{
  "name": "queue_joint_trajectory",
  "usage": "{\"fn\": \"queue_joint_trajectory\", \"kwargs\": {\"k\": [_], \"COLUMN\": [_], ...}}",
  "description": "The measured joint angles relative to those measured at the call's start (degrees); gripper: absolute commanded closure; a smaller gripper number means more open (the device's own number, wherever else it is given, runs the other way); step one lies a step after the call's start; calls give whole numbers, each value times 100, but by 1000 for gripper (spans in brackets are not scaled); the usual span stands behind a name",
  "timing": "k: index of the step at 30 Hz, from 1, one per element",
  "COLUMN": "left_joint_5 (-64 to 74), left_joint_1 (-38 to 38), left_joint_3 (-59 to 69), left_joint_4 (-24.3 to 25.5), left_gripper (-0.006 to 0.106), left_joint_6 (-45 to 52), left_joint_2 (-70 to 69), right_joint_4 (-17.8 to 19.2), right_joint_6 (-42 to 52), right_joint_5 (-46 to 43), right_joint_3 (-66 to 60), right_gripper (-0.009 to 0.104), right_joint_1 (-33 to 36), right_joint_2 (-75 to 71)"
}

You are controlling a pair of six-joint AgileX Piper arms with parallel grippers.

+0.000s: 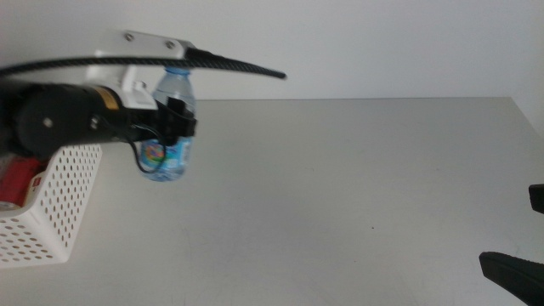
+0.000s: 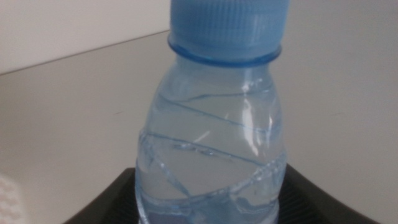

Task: Use arms to grab the bottles and put them into the dustbin to the left of the table.

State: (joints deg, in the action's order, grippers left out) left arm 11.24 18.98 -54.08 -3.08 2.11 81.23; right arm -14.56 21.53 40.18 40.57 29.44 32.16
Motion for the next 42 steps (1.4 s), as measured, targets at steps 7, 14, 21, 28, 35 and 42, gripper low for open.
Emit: {"fn": "queue_joint_trajectory", "kwargs": {"k": [7,14,21,28,35,42], "left_joint_5": [3101,4413,4759,4568,4450,4443], "left_joint_1": [-1515,-2757,-3598,-3728,-3728,-3728], "left_joint_3": [-1723,-2815,-2898,-2898,-2905,-2956], "left_joint_4": [65,47,-219,-377,-473,-639], "left_gripper": [102,102,102,93,46,7], "left_joint_6": [1144,1531,1578,1596,1729,1892], "left_joint_2": [-152,169,777,1654,2112,2114], "right_joint_4": [0,0,0,0,0,0], "right_joint_6": [0,0,0,0,0,0], "right_joint_5": [0,0,0,0,0,0], "right_joint_3": [0,0,0,0,0,0], "right_gripper": [25,25,25,25,25,25], "right_joint_1": [0,0,0,0,0,0], "right_joint_2": [0,0,0,0,0,0]}}
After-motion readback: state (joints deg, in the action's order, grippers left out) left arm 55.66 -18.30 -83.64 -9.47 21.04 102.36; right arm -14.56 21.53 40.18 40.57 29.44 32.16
